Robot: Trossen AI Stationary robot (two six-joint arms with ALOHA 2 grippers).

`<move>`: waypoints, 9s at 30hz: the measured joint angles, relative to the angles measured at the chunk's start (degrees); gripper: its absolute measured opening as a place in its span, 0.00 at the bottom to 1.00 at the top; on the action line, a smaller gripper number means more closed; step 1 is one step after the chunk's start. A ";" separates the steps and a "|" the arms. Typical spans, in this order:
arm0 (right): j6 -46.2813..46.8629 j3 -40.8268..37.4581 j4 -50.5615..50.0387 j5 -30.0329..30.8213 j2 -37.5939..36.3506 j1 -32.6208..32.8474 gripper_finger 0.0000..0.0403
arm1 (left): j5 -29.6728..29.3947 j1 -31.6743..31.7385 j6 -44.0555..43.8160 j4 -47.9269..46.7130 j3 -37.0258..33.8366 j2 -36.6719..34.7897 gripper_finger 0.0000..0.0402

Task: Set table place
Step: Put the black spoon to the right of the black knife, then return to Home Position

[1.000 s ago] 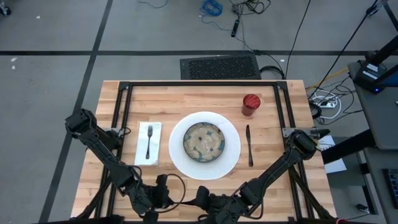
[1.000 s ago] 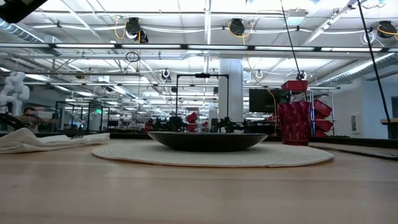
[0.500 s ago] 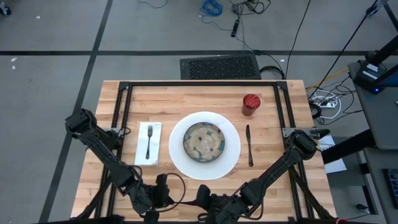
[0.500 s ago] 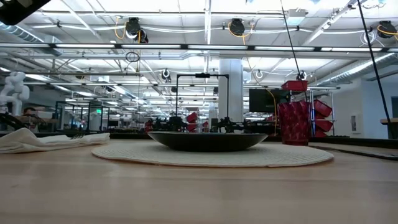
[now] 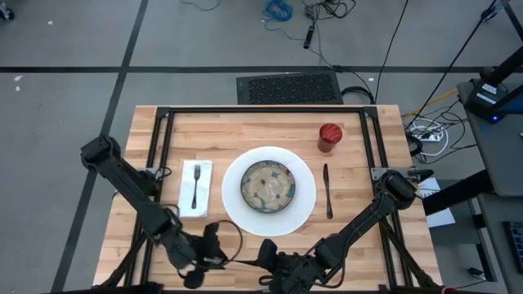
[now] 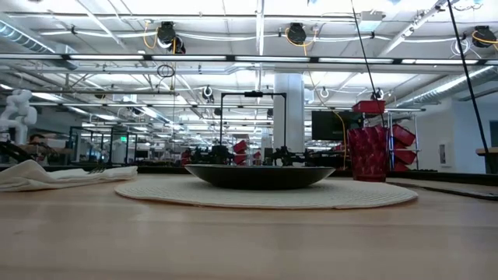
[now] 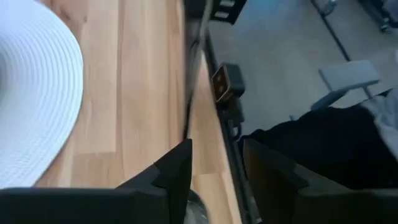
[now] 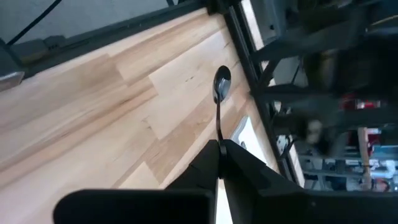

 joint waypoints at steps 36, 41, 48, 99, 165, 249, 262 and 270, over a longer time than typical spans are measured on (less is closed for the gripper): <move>88.27 -5.20 -71.51 -6.05 -11.54 3.55 0.00 | -17.37 -7.29 0.93 -13.53 0.02 -8.22 0.32; 87.67 -8.56 -71.38 -5.90 -15.39 2.06 0.00 | -17.35 -7.29 0.89 -13.54 0.02 -7.19 0.32; 89.66 -19.81 -71.46 -6.27 -28.35 1.74 0.00 | -17.41 -7.29 -0.60 -13.56 0.02 -7.11 0.32; 90.39 -41.29 -50.90 -19.76 -24.98 3.69 0.29 | -23.38 -7.29 -2.06 -13.79 0.00 -7.13 0.32; 50.45 -41.66 0.60 -25.42 -57.97 -43.92 0.15 | -24.54 29.03 17.41 -23.67 -2.16 -28.99 0.32; 44.45 -95.27 27.99 -23.63 -112.48 -35.15 0.00 | -2.46 32.90 32.52 12.41 -55.41 -83.74 0.32; 44.38 -95.27 27.60 -23.65 -112.48 -35.15 0.00 | -2.46 32.90 32.52 12.39 -55.43 -83.74 0.32; 44.38 -95.27 27.20 -23.67 -112.48 -35.15 0.00 | -2.46 32.90 32.52 12.41 -55.43 -83.74 0.32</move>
